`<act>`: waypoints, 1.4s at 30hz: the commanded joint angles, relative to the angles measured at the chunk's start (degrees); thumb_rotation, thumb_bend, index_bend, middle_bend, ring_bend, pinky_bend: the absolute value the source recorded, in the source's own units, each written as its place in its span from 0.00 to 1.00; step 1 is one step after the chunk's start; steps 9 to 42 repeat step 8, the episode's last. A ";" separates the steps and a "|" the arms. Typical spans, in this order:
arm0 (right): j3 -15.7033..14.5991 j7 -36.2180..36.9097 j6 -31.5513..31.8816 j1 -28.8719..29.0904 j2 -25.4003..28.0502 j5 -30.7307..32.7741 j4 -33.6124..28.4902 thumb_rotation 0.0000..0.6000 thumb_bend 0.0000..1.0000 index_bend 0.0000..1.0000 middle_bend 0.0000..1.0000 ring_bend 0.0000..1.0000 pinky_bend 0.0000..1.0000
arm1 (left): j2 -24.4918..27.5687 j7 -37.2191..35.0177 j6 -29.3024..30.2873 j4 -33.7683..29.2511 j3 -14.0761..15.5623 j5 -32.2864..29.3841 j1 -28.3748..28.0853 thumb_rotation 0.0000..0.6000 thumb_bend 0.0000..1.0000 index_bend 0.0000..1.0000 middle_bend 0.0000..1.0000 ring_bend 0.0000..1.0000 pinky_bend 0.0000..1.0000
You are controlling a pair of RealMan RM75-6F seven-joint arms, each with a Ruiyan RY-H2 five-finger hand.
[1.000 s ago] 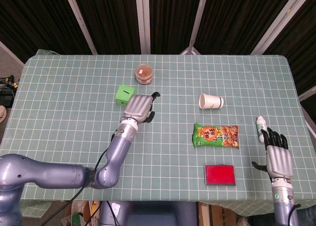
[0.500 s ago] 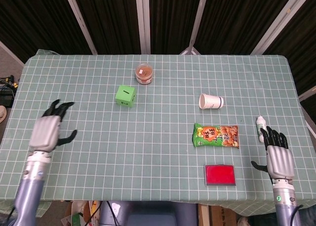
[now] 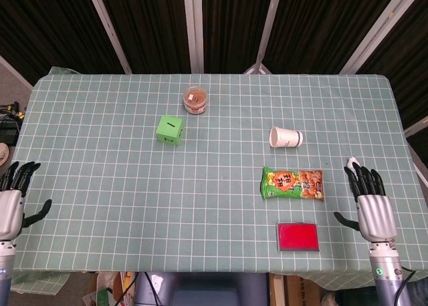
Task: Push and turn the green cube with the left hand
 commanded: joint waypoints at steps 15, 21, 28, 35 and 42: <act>0.98 -0.17 0.69 -0.60 -0.60 1.26 0.05 1.00 0.04 0.08 0.00 0.00 0.00 | -1.88 2.71 -0.29 1.64 -3.66 2.61 2.73 1.00 0.38 0.14 0.10 0.00 0.11; 0.98 -0.17 0.69 -0.60 -0.60 1.26 0.05 1.00 0.04 0.08 0.00 0.00 0.00 | -1.88 2.71 -0.29 1.64 -3.66 2.61 2.73 1.00 0.38 0.14 0.10 0.00 0.11; 0.98 -0.17 0.69 -0.60 -0.60 1.26 0.05 1.00 0.04 0.08 0.00 0.00 0.00 | -1.88 2.71 -0.29 1.64 -3.66 2.61 2.73 1.00 0.38 0.14 0.10 0.00 0.11; 0.98 -0.17 0.69 -0.60 -0.60 1.26 0.05 1.00 0.04 0.08 0.00 0.00 0.00 | -1.88 2.71 -0.29 1.64 -3.66 2.61 2.73 1.00 0.38 0.14 0.10 0.00 0.11; 0.98 -0.17 0.69 -0.60 -0.60 1.26 0.05 1.00 0.04 0.08 0.00 0.00 0.00 | -1.88 2.71 -0.29 1.64 -3.66 2.61 2.73 1.00 0.38 0.14 0.10 0.00 0.11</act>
